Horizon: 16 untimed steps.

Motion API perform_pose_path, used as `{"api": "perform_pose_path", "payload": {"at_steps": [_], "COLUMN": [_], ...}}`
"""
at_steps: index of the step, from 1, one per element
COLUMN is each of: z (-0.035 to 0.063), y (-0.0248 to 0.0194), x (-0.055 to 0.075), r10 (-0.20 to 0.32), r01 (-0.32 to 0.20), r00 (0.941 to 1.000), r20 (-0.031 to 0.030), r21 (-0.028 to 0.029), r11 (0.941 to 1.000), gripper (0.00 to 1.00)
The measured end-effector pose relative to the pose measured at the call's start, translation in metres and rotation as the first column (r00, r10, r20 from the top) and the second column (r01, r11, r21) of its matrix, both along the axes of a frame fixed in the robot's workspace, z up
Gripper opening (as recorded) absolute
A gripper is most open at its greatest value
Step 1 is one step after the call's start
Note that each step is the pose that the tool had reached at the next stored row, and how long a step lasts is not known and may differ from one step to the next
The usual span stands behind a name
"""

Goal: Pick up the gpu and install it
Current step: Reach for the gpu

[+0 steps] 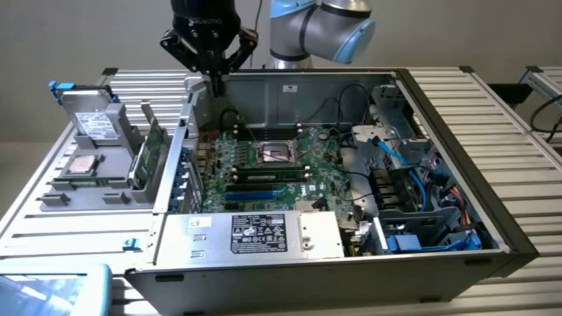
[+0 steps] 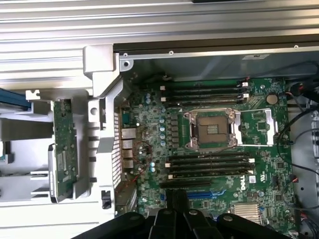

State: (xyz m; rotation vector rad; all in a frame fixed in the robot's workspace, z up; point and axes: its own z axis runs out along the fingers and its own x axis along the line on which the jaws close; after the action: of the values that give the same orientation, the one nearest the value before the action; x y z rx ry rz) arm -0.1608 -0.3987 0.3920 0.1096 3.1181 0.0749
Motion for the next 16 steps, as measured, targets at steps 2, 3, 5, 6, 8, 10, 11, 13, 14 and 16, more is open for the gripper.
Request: {"api": "perform_pose_path", "payload": {"at_steps": [2, 3, 5, 6, 8, 10, 11, 13, 14, 16], "z": [-0.0007, -0.0012, -0.003, -0.0039, -0.0061, -0.0085, -0.0098, -0.0123, -0.0138, -0.0166], "y": [0.0002, 0.0003, 0.0006, 0.0008, 0.0014, 0.002, 0.0024, 0.0033, 0.0038, 0.0049], "x": [-0.009, -0.014, -0.023, -0.027, -0.036, -0.046, -0.05, -0.059, -0.064, -0.073], "r10": [0.0, 0.0, 0.0, 0.0, 0.0, 0.0, 0.0, 0.0, 0.0, 0.0], "r01": [0.0, 0.0, 0.0, 0.0, 0.0, 0.0, 0.0, 0.0, 0.0, 0.0], "r00": [1.0, 1.0, 1.0, 1.0, 1.0, 1.0, 1.0, 1.0, 1.0, 1.0], "r20": [0.0, 0.0, 0.0001, 0.0, -0.0001, 0.0, 0.0, 0.0, 0.0, 0.0], "r21": [0.0, 0.0001, 0.0001, 0.0001, 0.0, 0.0, 0.0001, 0.0, 0.0, 0.0001], "r11": [1.0, 1.0, 1.0, 1.0, 1.0, 1.0, 1.0, 1.0, 1.0, 1.0], "gripper": [0.12, 0.12, 0.12, 0.12, 0.12, 0.12, 0.12, 0.12, 0.12, 0.12]}}
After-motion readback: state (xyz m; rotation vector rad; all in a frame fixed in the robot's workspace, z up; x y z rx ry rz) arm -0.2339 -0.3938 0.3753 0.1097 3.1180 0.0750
